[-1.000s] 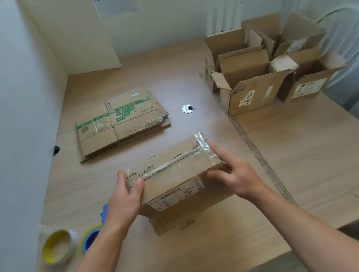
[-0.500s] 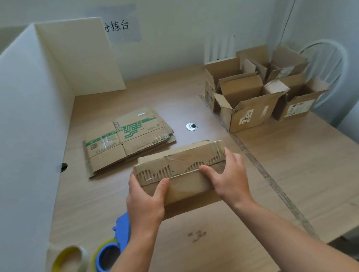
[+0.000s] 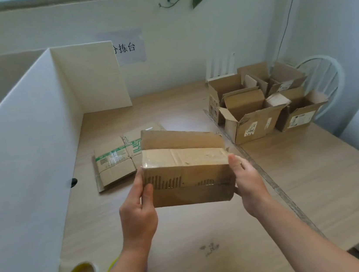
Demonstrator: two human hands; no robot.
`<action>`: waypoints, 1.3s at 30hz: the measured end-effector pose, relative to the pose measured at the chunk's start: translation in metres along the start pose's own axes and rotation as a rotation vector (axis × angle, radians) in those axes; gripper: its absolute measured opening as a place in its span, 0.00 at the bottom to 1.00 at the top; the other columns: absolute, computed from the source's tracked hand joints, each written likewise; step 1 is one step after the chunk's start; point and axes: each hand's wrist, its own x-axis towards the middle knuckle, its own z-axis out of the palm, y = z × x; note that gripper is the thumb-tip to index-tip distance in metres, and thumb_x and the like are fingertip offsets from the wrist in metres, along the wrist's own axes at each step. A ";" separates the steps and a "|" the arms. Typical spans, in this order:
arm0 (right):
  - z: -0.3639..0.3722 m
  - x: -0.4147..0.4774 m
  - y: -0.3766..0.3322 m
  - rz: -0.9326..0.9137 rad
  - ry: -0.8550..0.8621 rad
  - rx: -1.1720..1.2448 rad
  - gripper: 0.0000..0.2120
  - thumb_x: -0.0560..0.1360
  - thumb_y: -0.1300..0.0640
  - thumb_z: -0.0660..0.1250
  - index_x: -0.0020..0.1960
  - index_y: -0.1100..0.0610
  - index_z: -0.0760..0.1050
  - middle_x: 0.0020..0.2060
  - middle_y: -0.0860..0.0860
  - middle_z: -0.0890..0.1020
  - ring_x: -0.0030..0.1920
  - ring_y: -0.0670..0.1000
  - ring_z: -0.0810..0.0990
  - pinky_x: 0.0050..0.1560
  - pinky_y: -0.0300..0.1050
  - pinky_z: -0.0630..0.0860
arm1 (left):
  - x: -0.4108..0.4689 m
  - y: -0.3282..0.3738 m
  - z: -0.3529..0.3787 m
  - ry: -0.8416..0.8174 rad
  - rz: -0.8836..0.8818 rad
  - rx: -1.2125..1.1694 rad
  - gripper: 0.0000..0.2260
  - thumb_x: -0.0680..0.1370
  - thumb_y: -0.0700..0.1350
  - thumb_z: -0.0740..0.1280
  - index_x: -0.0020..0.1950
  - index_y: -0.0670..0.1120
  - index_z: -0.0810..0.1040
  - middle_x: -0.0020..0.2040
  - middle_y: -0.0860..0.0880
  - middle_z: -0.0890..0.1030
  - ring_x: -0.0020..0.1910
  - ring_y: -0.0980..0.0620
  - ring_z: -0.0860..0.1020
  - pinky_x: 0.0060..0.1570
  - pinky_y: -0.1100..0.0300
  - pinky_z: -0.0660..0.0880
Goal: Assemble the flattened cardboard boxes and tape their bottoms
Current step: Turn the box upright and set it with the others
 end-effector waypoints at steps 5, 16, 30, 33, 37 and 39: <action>-0.014 0.013 -0.007 0.058 0.014 0.109 0.14 0.82 0.47 0.62 0.64 0.50 0.79 0.59 0.48 0.81 0.61 0.51 0.77 0.60 0.58 0.78 | 0.006 0.003 -0.005 -0.113 0.002 -0.058 0.18 0.82 0.48 0.60 0.67 0.68 0.68 0.69 0.69 0.70 0.72 0.65 0.65 0.69 0.68 0.64; -0.009 0.011 0.005 -0.047 0.195 0.022 0.19 0.85 0.54 0.57 0.76 0.51 0.68 0.59 0.41 0.77 0.57 0.47 0.77 0.66 0.54 0.74 | 0.020 0.027 0.012 -0.190 -0.031 -0.115 0.23 0.79 0.61 0.62 0.72 0.56 0.72 0.60 0.68 0.79 0.58 0.71 0.75 0.54 0.73 0.72; -0.024 0.016 0.006 -0.146 0.069 -0.036 0.22 0.75 0.46 0.72 0.68 0.46 0.73 0.57 0.41 0.82 0.58 0.49 0.80 0.56 0.51 0.77 | 0.010 -0.017 0.015 -0.161 -0.176 -0.199 0.21 0.78 0.35 0.68 0.61 0.60 0.78 0.57 0.60 0.83 0.58 0.62 0.79 0.58 0.67 0.75; -0.028 0.017 0.016 -0.165 0.016 -0.038 0.10 0.73 0.52 0.76 0.53 0.48 0.81 0.47 0.46 0.86 0.52 0.53 0.84 0.51 0.52 0.80 | 0.006 -0.024 0.015 -0.208 -0.245 -0.217 0.23 0.76 0.31 0.67 0.60 0.59 0.75 0.57 0.58 0.81 0.61 0.60 0.77 0.52 0.66 0.77; -0.040 0.011 0.027 -0.235 -0.006 -0.097 0.11 0.71 0.55 0.75 0.49 0.40 0.81 0.44 0.42 0.85 0.45 0.44 0.83 0.41 0.36 0.78 | 0.011 -0.032 0.007 -0.389 -0.399 -0.261 0.17 0.77 0.49 0.64 0.66 0.56 0.76 0.61 0.56 0.80 0.61 0.58 0.76 0.60 0.53 0.72; -0.050 0.006 0.040 -0.223 -0.068 -0.191 0.18 0.75 0.62 0.72 0.53 0.37 0.79 0.47 0.40 0.85 0.48 0.41 0.83 0.44 0.33 0.78 | 0.013 -0.039 0.002 -0.461 -0.511 -0.287 0.21 0.75 0.59 0.59 0.65 0.56 0.77 0.62 0.55 0.81 0.62 0.52 0.76 0.59 0.50 0.71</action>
